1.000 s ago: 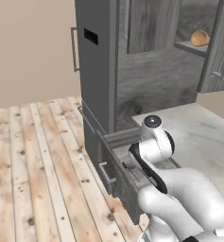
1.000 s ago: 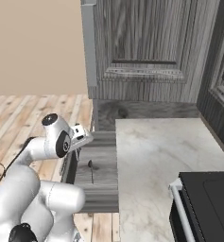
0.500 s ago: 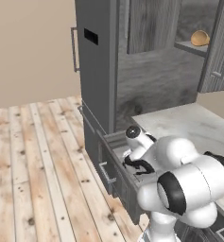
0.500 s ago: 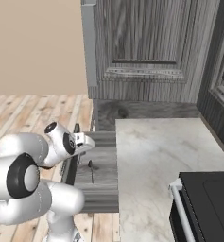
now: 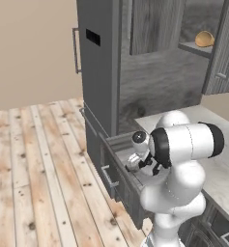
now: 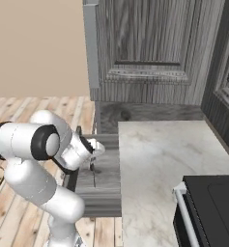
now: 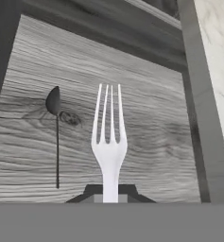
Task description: Organize the utensils by type. Pick up the wooden spoons from the counter and place them in the open cabinet. Then pick up the metallic utensils from the counter and place them in the open drawer.
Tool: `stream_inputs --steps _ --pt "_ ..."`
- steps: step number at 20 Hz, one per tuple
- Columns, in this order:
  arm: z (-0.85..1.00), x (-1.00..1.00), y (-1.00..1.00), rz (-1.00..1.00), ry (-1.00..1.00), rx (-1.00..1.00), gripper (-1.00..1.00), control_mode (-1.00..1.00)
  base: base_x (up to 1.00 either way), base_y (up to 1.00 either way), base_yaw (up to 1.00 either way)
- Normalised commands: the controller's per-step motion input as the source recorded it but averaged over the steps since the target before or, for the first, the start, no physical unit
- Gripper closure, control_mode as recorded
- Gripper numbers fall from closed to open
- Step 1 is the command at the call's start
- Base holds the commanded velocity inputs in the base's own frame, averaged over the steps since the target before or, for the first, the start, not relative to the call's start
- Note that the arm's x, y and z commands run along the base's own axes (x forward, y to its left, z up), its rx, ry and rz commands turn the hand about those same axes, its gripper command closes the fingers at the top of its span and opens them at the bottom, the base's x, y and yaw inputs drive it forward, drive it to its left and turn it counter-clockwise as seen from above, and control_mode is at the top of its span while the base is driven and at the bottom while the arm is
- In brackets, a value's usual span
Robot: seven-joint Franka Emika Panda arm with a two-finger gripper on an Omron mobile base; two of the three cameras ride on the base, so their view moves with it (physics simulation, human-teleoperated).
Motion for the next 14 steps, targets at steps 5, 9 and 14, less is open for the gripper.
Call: stream_inputs --steps 5,9,14 --pt "-0.49 0.36 -0.11 0.01 0.12 0.00 1.00 -1.00 0.00 0.00 0.00" --pt "-0.35 0.32 -0.10 0.01 0.16 0.00 1.00 -1.00 0.00 0.00 0.00" --pt "-0.35 0.21 -0.07 0.00 0.12 0.00 1.00 -1.00 0.00 0.00 0.00"
